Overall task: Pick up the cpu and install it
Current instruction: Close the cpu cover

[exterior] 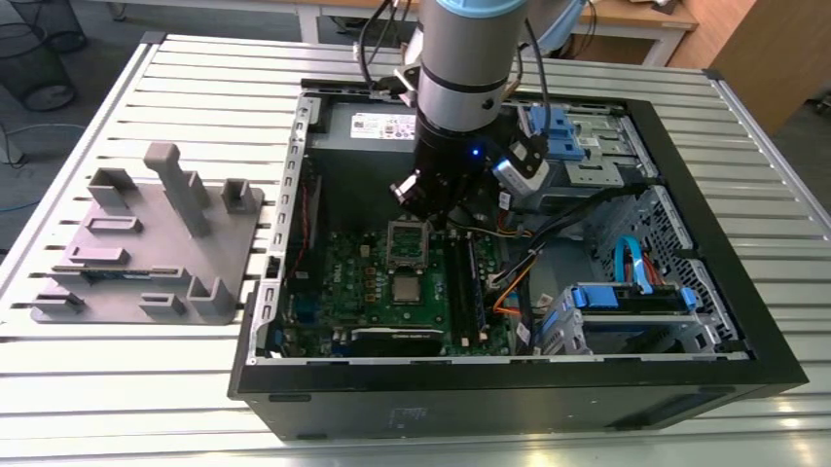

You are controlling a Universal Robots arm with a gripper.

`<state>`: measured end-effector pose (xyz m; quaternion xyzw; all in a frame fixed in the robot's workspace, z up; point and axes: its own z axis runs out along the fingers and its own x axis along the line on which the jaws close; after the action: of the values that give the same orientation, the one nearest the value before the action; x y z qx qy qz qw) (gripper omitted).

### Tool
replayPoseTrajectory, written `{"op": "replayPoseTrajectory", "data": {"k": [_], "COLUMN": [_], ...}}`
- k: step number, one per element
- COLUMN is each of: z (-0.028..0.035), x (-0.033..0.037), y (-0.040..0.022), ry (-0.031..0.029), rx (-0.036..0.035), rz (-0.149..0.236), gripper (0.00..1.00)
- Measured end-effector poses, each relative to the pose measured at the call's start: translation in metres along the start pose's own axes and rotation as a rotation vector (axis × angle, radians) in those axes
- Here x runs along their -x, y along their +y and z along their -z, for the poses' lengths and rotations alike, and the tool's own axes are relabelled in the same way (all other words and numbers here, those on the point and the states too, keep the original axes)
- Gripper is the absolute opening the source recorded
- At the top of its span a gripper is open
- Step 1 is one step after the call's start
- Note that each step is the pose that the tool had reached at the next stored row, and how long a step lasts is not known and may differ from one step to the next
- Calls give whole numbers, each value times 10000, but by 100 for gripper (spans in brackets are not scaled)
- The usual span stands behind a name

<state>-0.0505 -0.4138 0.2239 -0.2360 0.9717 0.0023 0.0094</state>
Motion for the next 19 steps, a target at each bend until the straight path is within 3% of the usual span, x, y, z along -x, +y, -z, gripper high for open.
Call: {"op": "replayPoseTrajectory", "data": {"k": [19], "z": [24], "x": [-5], "y": [-11], "ry": [11], "rx": [-16], "rz": [90], "gripper": [11]}}
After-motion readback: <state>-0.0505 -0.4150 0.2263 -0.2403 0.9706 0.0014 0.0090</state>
